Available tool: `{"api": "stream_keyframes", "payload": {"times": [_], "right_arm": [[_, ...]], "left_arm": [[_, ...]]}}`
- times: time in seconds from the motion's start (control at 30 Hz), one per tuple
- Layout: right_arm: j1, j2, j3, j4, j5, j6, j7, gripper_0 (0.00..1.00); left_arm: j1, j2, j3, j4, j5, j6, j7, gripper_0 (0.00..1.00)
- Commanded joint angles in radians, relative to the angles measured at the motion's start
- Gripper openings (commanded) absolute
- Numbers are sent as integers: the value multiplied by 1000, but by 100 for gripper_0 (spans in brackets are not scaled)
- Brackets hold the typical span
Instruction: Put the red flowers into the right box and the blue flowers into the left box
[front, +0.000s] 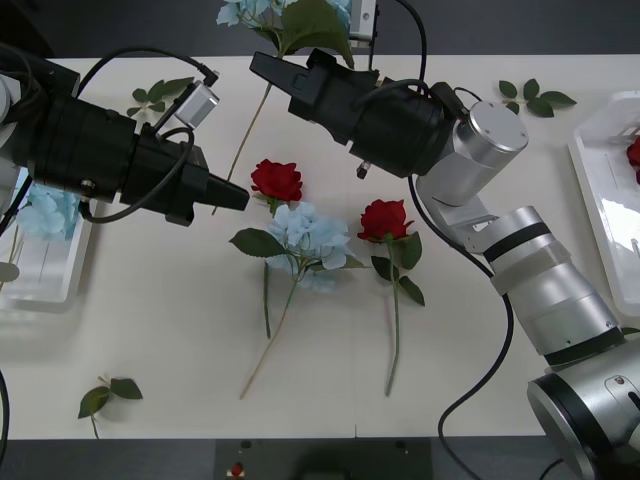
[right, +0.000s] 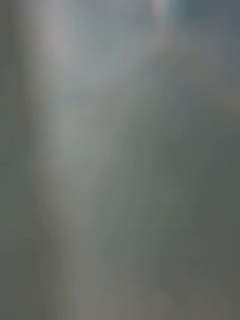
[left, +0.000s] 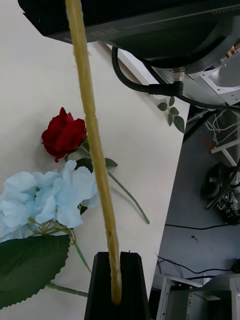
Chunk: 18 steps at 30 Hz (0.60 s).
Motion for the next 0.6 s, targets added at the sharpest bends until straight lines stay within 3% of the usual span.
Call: {"api": "stream_keyframes", "payload": {"times": [0.03,0.27,0.3,0.33,0.4,0.47,0.6], "right_arm": [[-31,27,-9,-21,-10,-2,26,0],[-30,26,-9,-21,-10,4,24,0],[-31,22,-9,-21,-10,4,29,30],[-31,21,-9,-21,-8,4,27,54],[-31,19,-9,-21,-7,4,29,81],[-31,18,-9,-21,-7,9,31,94],[-31,16,-9,-23,-8,18,37,100]], "left_arm": [[-54,9,-4,-13,10,-16,-5,0],[-56,12,-4,-13,21,-16,1,0],[-56,12,-2,-13,24,-16,1,0],[-56,13,-2,-13,27,-15,1,0],[-54,15,-2,-13,34,-15,1,0],[-53,18,-1,-13,44,-15,1,0],[-51,24,22,-13,45,8,1,0]]}}
